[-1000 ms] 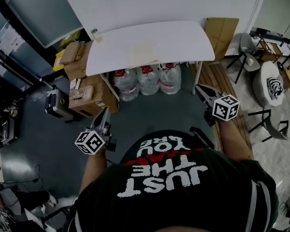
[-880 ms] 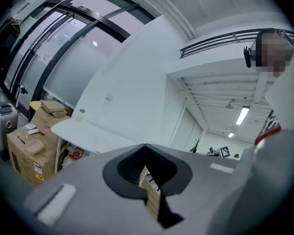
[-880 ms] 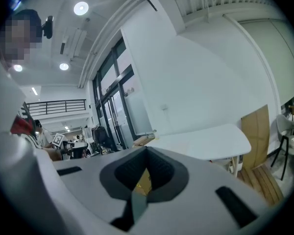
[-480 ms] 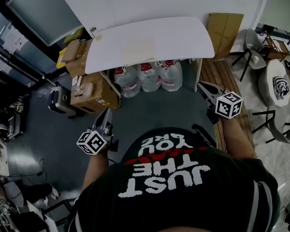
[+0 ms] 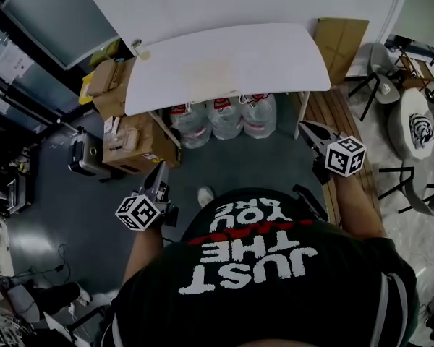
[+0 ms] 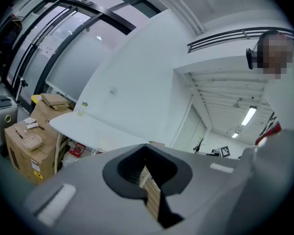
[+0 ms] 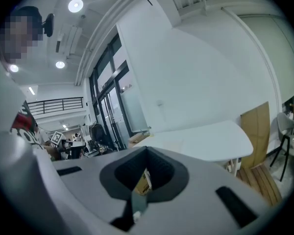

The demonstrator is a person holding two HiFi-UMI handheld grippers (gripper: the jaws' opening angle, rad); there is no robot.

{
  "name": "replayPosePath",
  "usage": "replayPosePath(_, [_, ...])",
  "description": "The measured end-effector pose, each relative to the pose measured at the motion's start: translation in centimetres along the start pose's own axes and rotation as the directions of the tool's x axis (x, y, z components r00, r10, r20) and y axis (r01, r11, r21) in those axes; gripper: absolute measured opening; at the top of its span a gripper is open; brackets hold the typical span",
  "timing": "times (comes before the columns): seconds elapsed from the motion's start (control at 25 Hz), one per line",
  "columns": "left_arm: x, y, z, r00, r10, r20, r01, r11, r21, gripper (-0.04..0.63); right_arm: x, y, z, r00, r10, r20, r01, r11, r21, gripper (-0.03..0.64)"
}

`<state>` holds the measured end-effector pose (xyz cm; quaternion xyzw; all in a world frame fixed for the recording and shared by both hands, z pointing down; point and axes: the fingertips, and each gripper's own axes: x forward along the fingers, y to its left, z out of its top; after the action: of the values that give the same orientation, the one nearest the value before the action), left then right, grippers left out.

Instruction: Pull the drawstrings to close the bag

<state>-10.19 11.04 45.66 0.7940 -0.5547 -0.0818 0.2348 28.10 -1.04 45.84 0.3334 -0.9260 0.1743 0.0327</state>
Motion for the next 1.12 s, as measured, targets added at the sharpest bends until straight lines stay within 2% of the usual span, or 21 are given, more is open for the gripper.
replayPosePath(0.16, [4.0,6.7,1.8,0.998,-0.059,-0.02,0.059,0.998,-0.011,0.006,5.6,-0.5,0.3,0.999,-0.046,0.005,0.046,0.999,-0.018,-0.001])
replayPosePath(0.28, [7.5,12.0,4.1,0.993,-0.11,-0.053,0.109,0.994,-0.015,0.006,9.8,-1.1,0.6,0.993,-0.115,0.017,0.115,0.993,0.002,-0.002])
replayPosePath(0.44, [12.3,17.7,8.0,0.977,-0.184,-0.106,0.186,0.982,0.012,0.006,15.7,-1.2,1.1,0.981,-0.193,-0.008,0.193,0.981,0.002,-0.002])
replayPosePath(0.6, [16.2,21.8,9.3,0.959,-0.233,-0.16,0.236,0.972,-0.004,0.006,20.4,-1.7,0.9,0.97,-0.24,-0.047,0.241,0.971,0.014,-0.002])
replayPosePath(0.88, [21.3,25.9,8.0,0.936,-0.26,-0.238,0.259,0.965,-0.034,0.006,25.6,-4.7,0.6,0.954,-0.266,-0.139,0.272,0.962,0.021,-0.001])
replayPosePath(1.12, [25.1,26.0,3.2,0.937,-0.199,-0.287,0.183,0.98,-0.083,0.008,27.8,-10.3,-1.3,0.951,-0.173,-0.255,0.185,0.982,0.023,0.0])
